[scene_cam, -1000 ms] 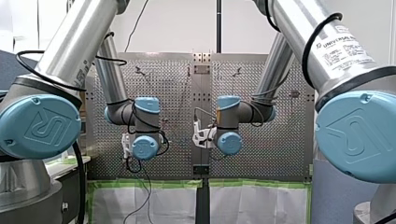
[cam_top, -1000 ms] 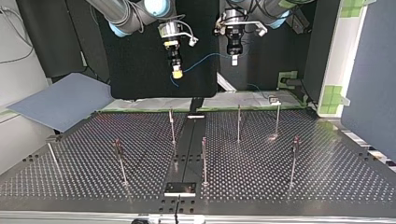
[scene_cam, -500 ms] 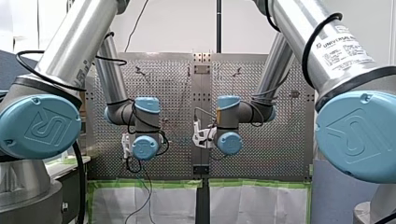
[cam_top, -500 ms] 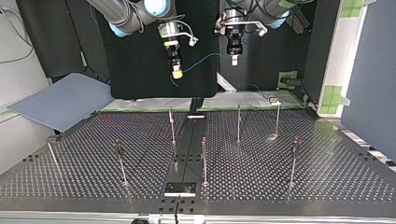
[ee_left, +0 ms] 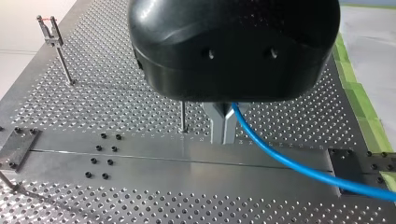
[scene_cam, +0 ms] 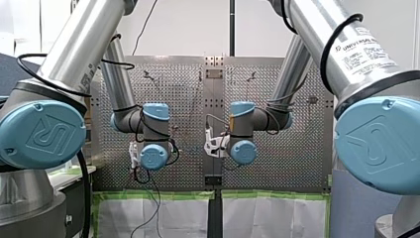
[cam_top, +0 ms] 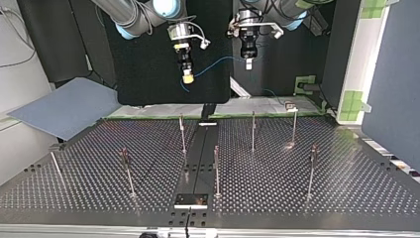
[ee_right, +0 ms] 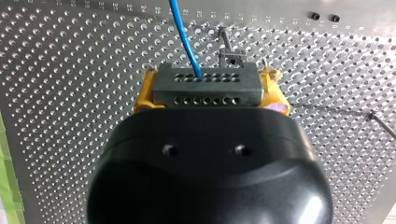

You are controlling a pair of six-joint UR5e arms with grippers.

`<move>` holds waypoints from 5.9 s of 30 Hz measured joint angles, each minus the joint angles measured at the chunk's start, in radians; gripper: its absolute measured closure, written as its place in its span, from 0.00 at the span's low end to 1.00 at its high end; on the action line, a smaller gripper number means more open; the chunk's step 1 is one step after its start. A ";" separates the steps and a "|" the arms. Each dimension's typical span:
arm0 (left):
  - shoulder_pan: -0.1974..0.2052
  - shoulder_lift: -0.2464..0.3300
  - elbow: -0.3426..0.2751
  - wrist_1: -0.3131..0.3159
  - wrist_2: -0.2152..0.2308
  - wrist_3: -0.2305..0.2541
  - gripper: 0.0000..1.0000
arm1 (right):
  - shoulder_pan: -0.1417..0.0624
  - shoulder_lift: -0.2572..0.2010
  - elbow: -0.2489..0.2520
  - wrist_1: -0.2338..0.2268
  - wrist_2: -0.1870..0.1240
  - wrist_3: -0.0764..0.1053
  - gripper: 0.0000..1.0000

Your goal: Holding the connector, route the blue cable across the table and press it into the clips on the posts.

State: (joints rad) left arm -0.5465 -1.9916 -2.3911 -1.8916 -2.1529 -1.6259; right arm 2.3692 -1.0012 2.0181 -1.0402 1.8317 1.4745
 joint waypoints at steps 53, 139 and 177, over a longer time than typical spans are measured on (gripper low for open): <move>0.000 0.000 0.000 0.000 0.000 0.000 1.00 | 0.000 0.000 0.000 0.000 0.000 0.000 1.00; 0.059 0.117 0.170 -0.236 -0.091 -0.010 1.00 | 0.003 -0.105 -0.150 0.291 -0.176 0.067 1.00; 0.059 0.429 0.209 -0.549 -0.226 -0.076 1.00 | 0.023 -0.158 -0.418 0.483 -0.307 0.160 1.00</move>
State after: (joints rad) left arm -0.4872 -1.5624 -2.1822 -2.4405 -2.3784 -1.7022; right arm 2.3927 -1.1594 1.6006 -0.5572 1.5250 1.6349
